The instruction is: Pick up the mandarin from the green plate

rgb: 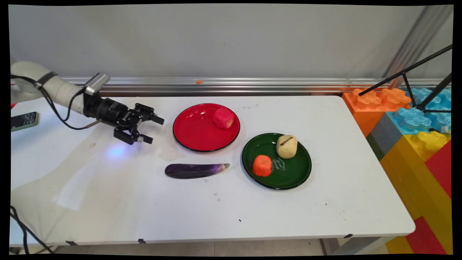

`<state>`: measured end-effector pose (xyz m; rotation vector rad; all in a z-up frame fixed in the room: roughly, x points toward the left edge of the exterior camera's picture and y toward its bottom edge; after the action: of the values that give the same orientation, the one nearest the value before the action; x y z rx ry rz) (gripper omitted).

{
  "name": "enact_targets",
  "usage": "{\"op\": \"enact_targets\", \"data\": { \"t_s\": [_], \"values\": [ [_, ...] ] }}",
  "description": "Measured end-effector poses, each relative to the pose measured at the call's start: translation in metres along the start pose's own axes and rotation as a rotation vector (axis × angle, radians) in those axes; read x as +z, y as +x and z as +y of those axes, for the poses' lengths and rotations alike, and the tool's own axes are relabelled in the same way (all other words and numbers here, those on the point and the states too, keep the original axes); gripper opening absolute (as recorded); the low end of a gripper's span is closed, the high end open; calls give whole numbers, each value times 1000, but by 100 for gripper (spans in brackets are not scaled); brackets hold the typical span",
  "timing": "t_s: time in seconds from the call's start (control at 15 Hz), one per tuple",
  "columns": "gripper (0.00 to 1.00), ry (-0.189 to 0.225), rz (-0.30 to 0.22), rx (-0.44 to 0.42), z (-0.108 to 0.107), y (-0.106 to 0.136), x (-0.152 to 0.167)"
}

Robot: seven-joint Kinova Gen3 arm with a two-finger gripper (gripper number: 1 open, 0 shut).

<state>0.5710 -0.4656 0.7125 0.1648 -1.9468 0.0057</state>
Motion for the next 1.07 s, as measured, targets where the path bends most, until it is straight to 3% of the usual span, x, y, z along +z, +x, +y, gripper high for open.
{"op": "enact_targets", "data": {
  "t_s": [1.07],
  "values": [
    [100, -112, 41, 164, -16, 30, 107]
  ]
}}
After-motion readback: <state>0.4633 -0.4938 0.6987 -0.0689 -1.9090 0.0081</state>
